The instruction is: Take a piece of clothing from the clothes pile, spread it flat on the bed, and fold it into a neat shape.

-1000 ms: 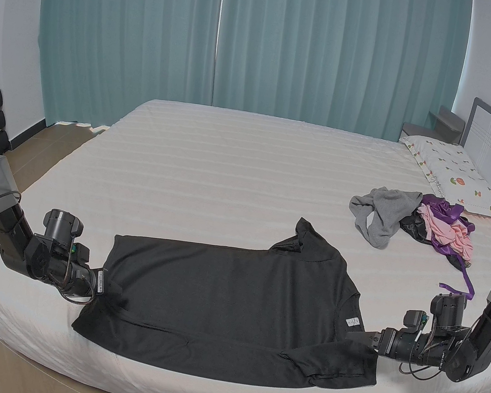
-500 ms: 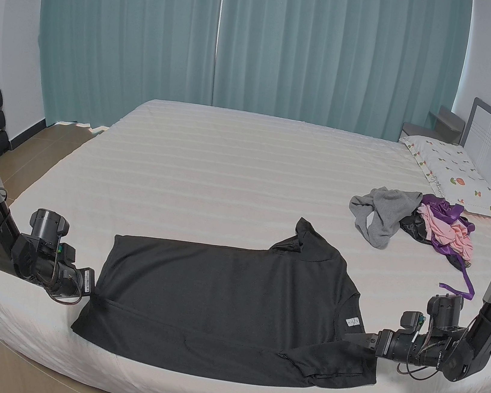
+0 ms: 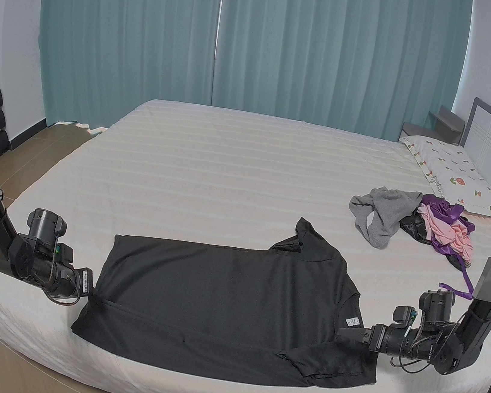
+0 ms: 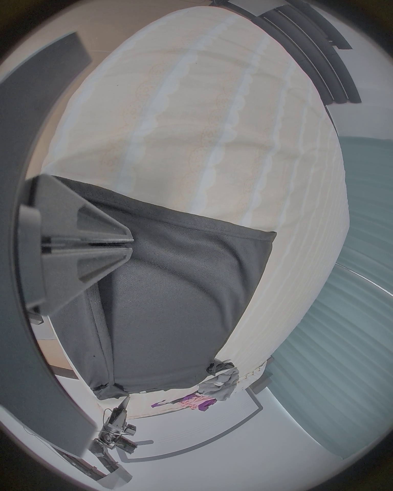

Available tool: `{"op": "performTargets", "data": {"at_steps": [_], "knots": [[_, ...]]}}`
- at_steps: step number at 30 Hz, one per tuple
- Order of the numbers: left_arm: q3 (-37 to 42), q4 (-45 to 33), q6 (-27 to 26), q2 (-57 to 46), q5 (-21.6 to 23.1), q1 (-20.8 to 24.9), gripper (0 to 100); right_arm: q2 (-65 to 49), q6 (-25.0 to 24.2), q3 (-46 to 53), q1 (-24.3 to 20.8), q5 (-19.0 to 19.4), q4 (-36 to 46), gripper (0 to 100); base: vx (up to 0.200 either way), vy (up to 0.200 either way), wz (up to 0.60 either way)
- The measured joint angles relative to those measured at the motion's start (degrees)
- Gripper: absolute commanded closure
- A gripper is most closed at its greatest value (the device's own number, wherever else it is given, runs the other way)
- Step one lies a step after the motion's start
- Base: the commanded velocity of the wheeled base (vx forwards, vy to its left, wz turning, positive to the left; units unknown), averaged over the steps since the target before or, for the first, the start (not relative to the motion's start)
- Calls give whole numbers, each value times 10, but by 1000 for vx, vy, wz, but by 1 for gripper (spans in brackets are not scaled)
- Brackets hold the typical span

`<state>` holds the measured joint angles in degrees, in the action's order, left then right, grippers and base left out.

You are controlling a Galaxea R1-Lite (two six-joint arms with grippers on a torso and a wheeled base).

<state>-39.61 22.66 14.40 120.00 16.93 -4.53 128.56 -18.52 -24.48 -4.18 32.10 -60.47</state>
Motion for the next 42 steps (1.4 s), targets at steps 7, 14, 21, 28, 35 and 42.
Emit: {"op": "performTargets", "data": {"at_steps": [7, 14, 21, 28, 35, 42], "knots": [[1, 0, 1, 0, 0, 1, 100, 33, 1, -24, 2, 1, 3, 0, 0, 0, 0], [1, 0, 1, 1, 0, 1, 100, 54, 6, -33, 3, 1, 3, 100, 0, 0, 0], [2, -1, 3, 1, 0, 0, 100, 58, 29, -25, 7, 1, -1, 100, 0, 0, 0], [10, -2, 4, -6, 0, -1, 100, 33, 25, -2, 18, 17, -2, 100, 0, 0, 0], [27, -1, 19, -25, 0, -3, 100, -29, 23, 45, 32, 30, -3, 100, 0, 0, 0], [57, 0, 23, -59, 0, -12, 100, -102, 22, 106, 38, 33, -10, 100, 0, 0, 0]]}}
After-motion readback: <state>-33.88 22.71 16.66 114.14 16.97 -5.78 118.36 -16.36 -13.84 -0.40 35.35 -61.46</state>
